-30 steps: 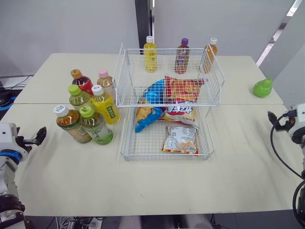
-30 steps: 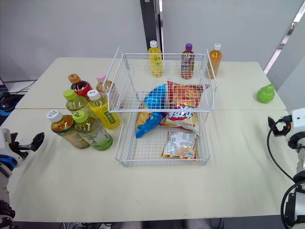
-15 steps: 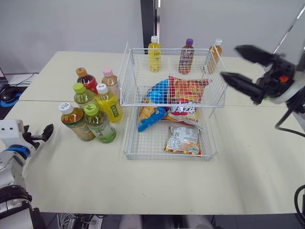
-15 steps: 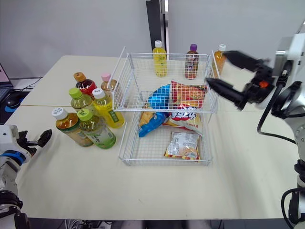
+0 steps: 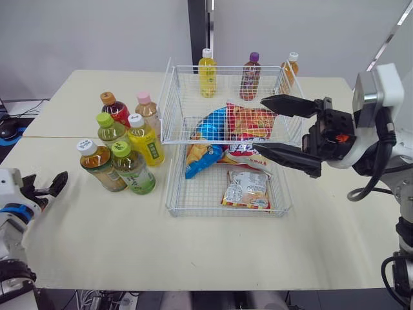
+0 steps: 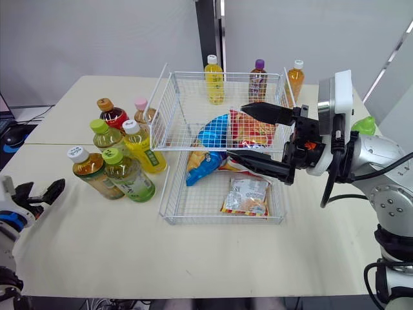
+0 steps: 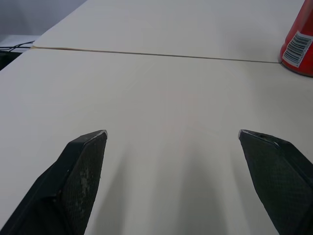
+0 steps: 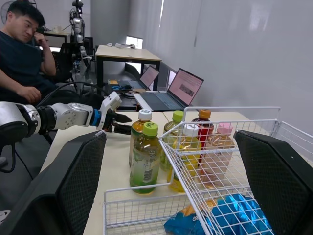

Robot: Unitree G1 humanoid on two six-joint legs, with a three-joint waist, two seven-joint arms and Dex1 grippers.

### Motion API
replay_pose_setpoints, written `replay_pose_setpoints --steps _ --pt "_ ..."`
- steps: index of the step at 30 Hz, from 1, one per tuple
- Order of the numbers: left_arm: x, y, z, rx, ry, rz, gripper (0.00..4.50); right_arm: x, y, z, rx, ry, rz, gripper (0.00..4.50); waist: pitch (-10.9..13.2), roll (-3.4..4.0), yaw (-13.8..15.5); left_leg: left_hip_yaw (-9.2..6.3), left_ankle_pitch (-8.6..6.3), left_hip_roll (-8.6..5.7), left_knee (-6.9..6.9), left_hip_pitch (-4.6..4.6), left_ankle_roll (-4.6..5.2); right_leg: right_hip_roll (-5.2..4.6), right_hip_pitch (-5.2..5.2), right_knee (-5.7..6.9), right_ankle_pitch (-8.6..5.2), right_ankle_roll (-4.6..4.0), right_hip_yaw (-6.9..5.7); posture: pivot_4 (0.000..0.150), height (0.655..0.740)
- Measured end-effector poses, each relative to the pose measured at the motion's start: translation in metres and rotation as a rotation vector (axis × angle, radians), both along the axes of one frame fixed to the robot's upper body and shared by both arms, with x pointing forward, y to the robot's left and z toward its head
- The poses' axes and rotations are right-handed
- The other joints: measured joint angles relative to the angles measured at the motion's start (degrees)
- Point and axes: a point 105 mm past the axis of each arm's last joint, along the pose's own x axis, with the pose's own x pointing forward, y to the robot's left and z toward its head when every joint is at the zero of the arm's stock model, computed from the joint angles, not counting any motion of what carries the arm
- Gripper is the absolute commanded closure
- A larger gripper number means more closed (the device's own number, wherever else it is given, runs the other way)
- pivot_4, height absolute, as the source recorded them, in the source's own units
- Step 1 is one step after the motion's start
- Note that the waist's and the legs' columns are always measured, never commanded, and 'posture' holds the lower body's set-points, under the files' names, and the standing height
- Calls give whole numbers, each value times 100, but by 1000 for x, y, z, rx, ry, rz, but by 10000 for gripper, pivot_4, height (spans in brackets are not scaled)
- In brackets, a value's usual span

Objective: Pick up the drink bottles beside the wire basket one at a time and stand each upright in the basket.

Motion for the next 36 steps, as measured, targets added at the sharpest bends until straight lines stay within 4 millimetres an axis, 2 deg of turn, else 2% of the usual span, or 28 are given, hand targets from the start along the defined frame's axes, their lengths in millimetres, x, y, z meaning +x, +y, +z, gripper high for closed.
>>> replay_pose_setpoints --steps 7,12,15,16,20,22,25,36 --pt "-15 -3 12 9 -29 -29 191 -2 8 7 35 -19 46 0 -1 -3 1 0 0 1 0 -1 0 -4 0 -1 0 0 1 1500 7400" --pt "-45 -18 44 17 -84 -105 191 -2 12 11 37 -29 73 0 -2 -6 -36 -1 0 10 -2 -1 0 -16 -2 -2 0 0 2 1500 7400" --pt "-70 -43 61 19 -87 -177 191 1 12 8 31 -12 88 0 -3 -7 -48 -1 0 12 -1 0 0 -21 -1 -2 -1 -1 5 1500 7400" --pt "-78 -56 66 10 -87 -208 191 2 12 8 29 -8 98 0 -3 -7 -50 0 0 12 -1 0 0 -24 0 -3 -1 -1 7 1500 7400" --pt "-92 -98 78 -2 -75 -310 191 5 15 9 19 -8 135 0 -3 -6 -24 -7 0 0 1 3 0 -18 3 -3 -2 -1 6 1500 7400" --pt "-90 -108 84 8 -98 -317 191 5 18 8 12 -10 160 0 -3 -6 6 -9 1 0 1 8 0 -5 7 -3 -3 -3 6 1500 7400" --pt "-79 -108 92 7 -151 -290 191 4 23 9 5 -26 183 0 -3 -6 16 -9 1 -1 2 8 1 6 6 -3 -5 -5 6 1500 7400" --pt "-12 -123 94 8 -227 -295 191 10 24 9 -11 -41 158 0 -4 -8 18 -5 1 -2 0 2 1 8 3 -8 -4 -6 6 1500 7400"
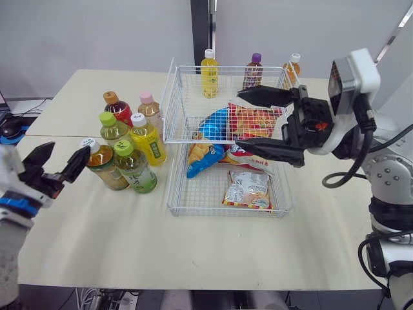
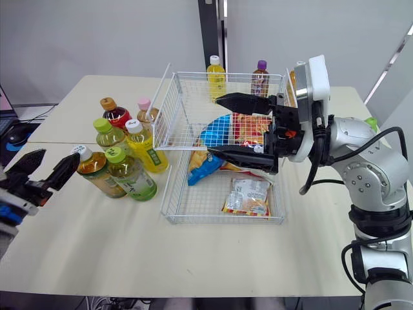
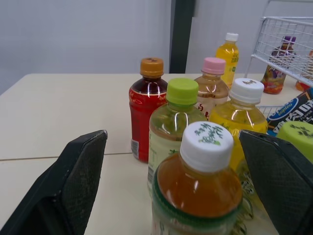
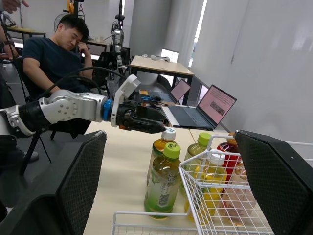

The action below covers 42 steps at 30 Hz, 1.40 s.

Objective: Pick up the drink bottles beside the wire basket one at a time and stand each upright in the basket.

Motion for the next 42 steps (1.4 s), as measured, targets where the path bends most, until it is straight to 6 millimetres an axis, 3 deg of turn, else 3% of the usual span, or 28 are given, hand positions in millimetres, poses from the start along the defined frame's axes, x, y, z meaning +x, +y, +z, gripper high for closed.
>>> replay_pose_setpoints --steps 4,9,12,20,31,34,42 --pt "17 -5 -6 16 18 -15 191 1 0 0 -2 9 -21 0 0 0 -15 3 0 0 -1 -4 0 -1 -5 0 0 0 3 1500 7400" --pt "25 -13 -8 39 27 -52 191 0 0 1 -9 2 -36 0 0 0 -14 1 0 -1 -4 -6 0 -1 -7 0 0 0 0 1500 7400" --pt "26 -12 -9 51 30 -50 6418 -1 0 2 -12 -5 -38 0 0 0 -15 0 0 0 -4 -6 0 -1 -7 0 0 0 -1 1500 7400" --pt "25 -13 -10 62 35 -73 31290 -4 -1 3 -9 -18 -49 0 0 0 -14 0 0 0 -4 -6 0 -2 -6 0 0 0 -1 1500 7400" --pt "15 -6 -5 53 81 -100 31380 -4 -1 0 -11 -11 -42 0 3 -3 -48 0 0 5 -6 -8 0 -1 -12 0 0 0 -1 1500 7400" --pt "10 -1 14 48 86 -122 31380 -3 -1 0 -2 -6 -35 0 9 -11 -37 -9 0 5 -6 -13 0 -1 -15 0 0 1 -9 1500 7400" --pt "-11 4 102 118 31 -234 31380 4 0 -1 27 -3 -33 0 19 -22 -23 -6 -1 2 -10 -15 0 -2 -18 -10 -1 1 -12 1500 7400"
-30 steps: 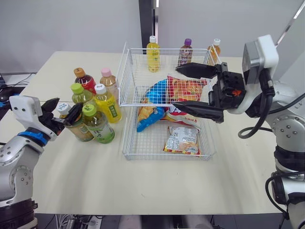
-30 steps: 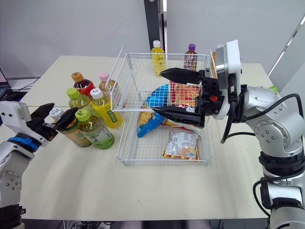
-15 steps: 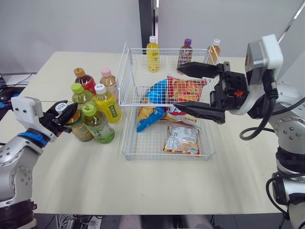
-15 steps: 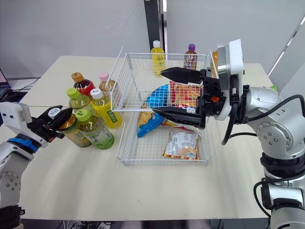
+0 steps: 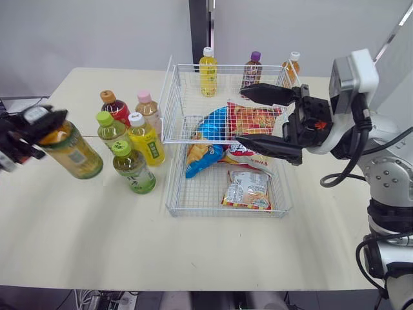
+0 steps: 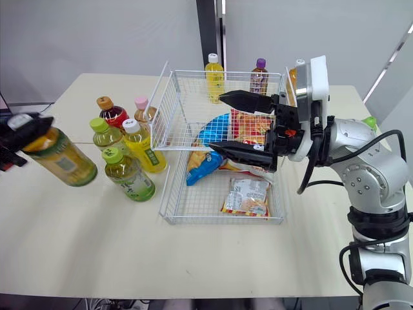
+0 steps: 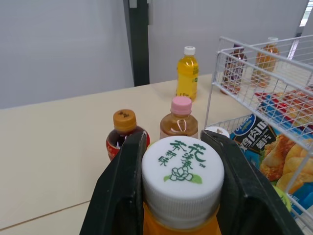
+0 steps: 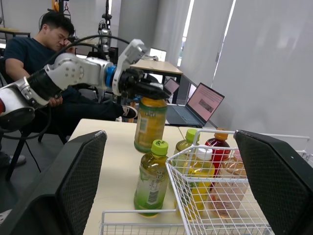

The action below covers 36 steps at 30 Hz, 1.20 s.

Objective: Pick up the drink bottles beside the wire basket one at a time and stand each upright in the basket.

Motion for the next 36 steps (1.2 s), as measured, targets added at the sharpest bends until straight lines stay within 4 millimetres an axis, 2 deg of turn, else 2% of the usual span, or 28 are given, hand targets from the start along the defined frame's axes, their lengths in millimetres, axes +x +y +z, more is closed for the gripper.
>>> replay_pose_setpoints --steps 3,6,10,14,16,22,26,31,36 --pt "-7 -4 38 -17 -36 -65 31380 1 1 0 4 -3 2 0 7 -6 12 -1 0 0 0 -2 0 1 0 -1 -2 3 -3 1500 7400" --pt "-12 -19 66 -3 -89 -161 31380 4 0 3 12 -16 -20 0 8 -5 31 2 0 -7 1 -2 0 -3 0 -1 -2 3 -2 1500 7400" --pt "-3 -50 92 -20 -138 -325 31380 5 -4 6 24 -30 -69 0 10 -7 63 -2 0 -6 4 -6 0 2 -1 2 -3 5 -6 1500 7400" --pt "9 -96 131 -65 -241 -528 31380 2 -7 11 49 -57 -129 0 12 -9 112 0 0 -10 7 -14 0 5 -1 -1 -1 4 -3 1500 7400" --pt "16 -118 140 -57 -261 -601 31380 1 -10 15 71 -74 -170 0 12 -9 111 6 0 -12 6 -13 0 3 -1 -1 0 1 3 1500 7400" --pt "54 -172 160 -56 -287 -706 31380 0 -22 15 107 -106 -328 0 13 -7 90 7 1 -11 6 -17 -1 5 -7 0 0 1 4 1500 7400" --pt "77 -207 162 -50 -313 -742 31380 1 -34 12 125 -123 -466 0 13 -6 60 11 1 -15 6 -17 -1 2 -5 -2 -1 2 9 1500 7400" --pt "109 -268 122 -41 -234 -818 31380 4 -46 6 144 -126 -629 0 14 -6 45 11 1 -18 8 -23 -1 2 -6 -3 -1 2 11 1500 7400" --pt "130 -302 92 -19 -176 -795 31380 2 -50 1 147 -114 -689 0 17 1 -10 14 1 -19 1 -22 0 5 -12 -4 -2 4 18 1500 7400"
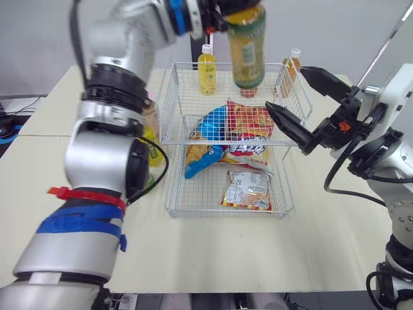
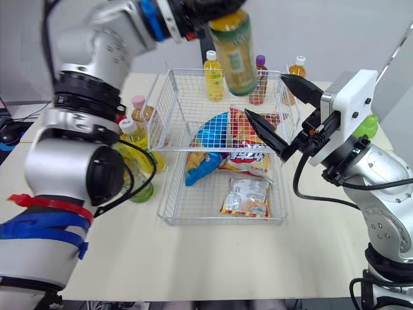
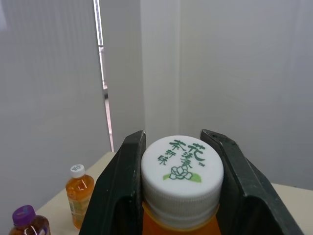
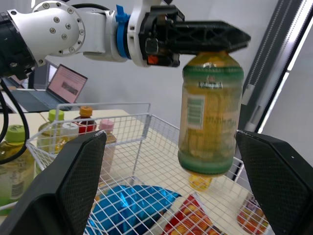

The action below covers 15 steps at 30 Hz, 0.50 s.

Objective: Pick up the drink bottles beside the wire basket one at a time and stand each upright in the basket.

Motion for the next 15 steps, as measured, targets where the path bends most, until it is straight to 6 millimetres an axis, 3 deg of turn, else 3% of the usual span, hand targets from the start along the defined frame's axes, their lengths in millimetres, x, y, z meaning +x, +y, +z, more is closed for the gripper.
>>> replay_pose_setpoints --steps 7,11,15 --pt "18 -19 -25 53 40 80 31380 -3 -4 4 13 -5 -46 0 8 13 22 -1 0 -7 1 -4 0 -2 0 0 -2 3 1 1500 7400" --pt "18 -27 -28 37 51 63 31380 -2 -4 3 16 10 -48 0 8 13 27 -3 0 -13 2 -8 0 -6 0 -1 -3 5 2 1500 7400" --pt "16 -28 -22 42 16 68 18973 -1 -4 3 7 14 -56 0 8 13 16 -5 0 -14 2 -7 0 -5 0 0 -3 5 2 1500 7400"
